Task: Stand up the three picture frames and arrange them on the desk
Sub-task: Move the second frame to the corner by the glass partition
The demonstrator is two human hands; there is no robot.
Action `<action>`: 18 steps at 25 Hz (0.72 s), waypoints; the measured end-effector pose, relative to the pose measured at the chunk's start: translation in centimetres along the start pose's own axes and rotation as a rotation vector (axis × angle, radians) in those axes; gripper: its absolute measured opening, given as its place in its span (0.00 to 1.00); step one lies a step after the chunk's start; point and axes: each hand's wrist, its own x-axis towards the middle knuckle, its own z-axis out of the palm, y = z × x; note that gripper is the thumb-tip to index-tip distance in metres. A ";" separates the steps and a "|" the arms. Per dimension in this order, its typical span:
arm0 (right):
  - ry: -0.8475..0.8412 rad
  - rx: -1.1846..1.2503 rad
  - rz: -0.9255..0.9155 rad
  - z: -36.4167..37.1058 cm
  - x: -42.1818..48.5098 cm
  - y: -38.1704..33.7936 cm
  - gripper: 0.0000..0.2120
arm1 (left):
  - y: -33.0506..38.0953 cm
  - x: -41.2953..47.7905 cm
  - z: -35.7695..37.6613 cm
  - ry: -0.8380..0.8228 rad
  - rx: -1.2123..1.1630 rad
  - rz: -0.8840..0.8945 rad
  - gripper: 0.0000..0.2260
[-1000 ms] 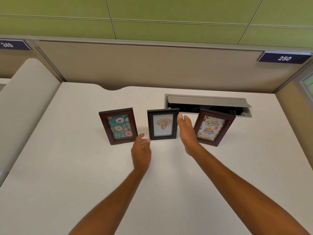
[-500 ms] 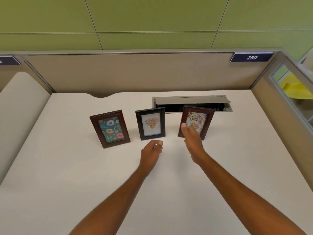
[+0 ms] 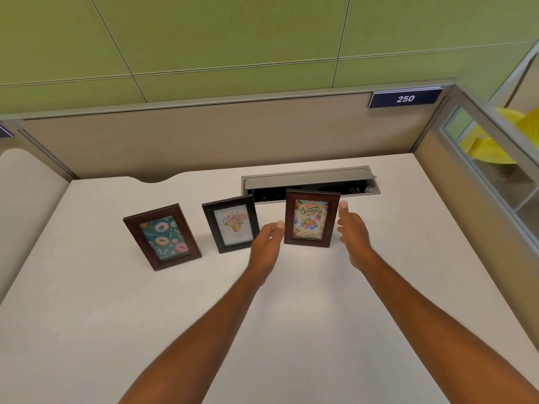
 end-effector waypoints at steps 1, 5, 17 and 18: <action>-0.052 0.011 0.016 -0.1 0.9 -0.2 0.31 | 0.3 0.4 0.6 -0.002 0.010 0.003 0.17; -0.343 0.098 0.048 -0.2 2.8 -0.5 0.29 | 0.7 2.1 2.3 -0.006 0.035 -0.001 0.22; -0.351 0.210 0.137 -0.9 4.7 -0.5 0.34 | 0.4 4.0 2.5 -0.082 0.013 -0.027 0.12; -0.329 0.219 0.136 -1.2 4.6 -0.6 0.34 | 0.6 4.0 2.5 -0.103 0.025 -0.023 0.12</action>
